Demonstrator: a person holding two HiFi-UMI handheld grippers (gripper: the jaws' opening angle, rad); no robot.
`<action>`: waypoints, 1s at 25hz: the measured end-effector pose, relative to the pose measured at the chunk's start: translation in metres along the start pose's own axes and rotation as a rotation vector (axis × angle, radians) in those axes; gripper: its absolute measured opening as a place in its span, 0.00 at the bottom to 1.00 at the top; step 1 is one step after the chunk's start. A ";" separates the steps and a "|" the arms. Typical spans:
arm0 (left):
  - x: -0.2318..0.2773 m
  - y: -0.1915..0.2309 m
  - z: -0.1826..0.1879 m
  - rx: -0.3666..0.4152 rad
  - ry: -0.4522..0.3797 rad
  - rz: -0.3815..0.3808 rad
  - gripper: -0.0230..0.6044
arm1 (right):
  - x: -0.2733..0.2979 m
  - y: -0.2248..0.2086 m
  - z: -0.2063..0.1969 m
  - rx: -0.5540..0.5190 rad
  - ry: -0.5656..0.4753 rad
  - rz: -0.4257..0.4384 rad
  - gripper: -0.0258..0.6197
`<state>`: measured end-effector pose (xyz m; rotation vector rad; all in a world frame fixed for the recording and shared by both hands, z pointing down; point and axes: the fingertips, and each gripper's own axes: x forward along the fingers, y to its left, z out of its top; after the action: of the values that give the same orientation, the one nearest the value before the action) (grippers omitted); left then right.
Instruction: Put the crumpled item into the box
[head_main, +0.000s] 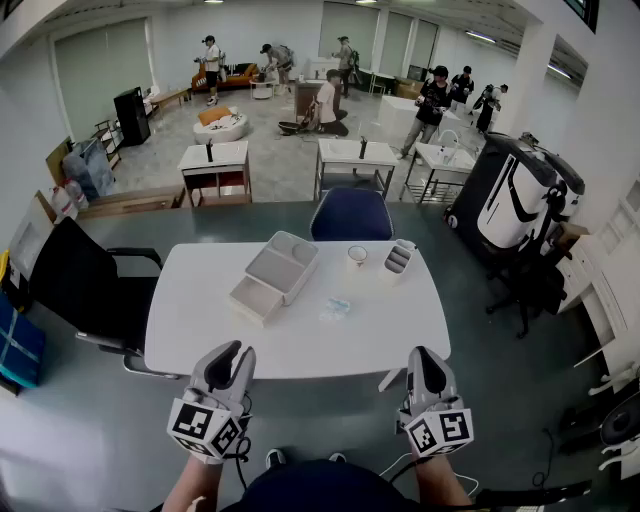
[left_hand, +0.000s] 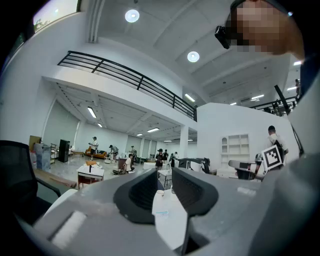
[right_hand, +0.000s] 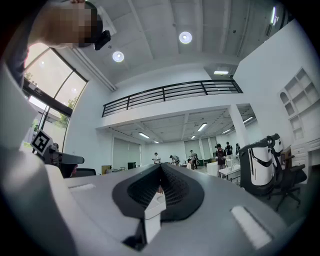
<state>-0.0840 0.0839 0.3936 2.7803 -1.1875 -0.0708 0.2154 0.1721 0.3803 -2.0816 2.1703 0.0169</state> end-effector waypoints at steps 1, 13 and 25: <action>-0.001 -0.001 0.000 0.000 0.000 0.001 0.20 | -0.002 0.000 0.000 -0.001 -0.001 0.000 0.04; 0.000 -0.012 -0.005 0.006 0.015 0.006 0.20 | -0.009 -0.011 -0.003 0.028 -0.006 -0.007 0.04; 0.019 -0.037 -0.045 -0.038 0.083 0.083 0.20 | -0.019 -0.058 -0.014 0.056 0.019 0.019 0.04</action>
<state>-0.0407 0.0996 0.4332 2.6695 -1.2662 0.0291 0.2731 0.1868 0.4007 -2.0393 2.1756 -0.0608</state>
